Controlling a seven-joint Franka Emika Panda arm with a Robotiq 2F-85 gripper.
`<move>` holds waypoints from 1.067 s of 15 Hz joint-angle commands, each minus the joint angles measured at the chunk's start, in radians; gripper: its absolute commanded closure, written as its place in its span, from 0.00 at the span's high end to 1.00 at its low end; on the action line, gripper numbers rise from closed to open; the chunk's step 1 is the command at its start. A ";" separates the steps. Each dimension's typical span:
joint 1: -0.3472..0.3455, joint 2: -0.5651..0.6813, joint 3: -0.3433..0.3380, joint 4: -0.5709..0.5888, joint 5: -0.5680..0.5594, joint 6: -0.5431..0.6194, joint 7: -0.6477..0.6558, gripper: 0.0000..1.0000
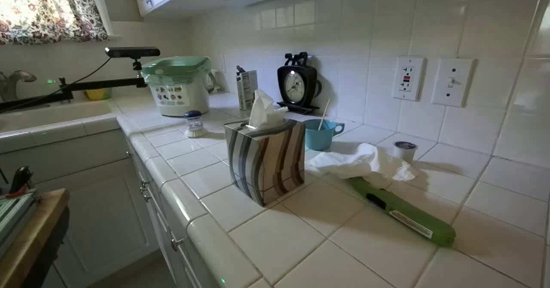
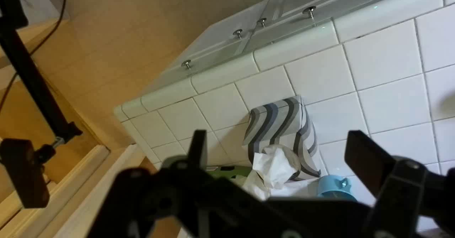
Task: Open the left door of the top cabinet then pick up the blush and put it in the cabinet
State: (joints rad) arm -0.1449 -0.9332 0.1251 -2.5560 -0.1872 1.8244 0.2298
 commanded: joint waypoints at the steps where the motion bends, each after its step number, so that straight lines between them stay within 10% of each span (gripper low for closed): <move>1: 0.017 0.003 -0.011 0.004 -0.011 -0.005 0.011 1.00; 12: 0.017 0.003 -0.011 0.004 -0.011 -0.005 0.011 1.00; 16: 0.051 0.044 -0.113 0.010 0.044 0.089 -0.068 1.00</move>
State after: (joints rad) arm -0.1286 -0.9182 0.0855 -2.5560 -0.1762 1.8555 0.2186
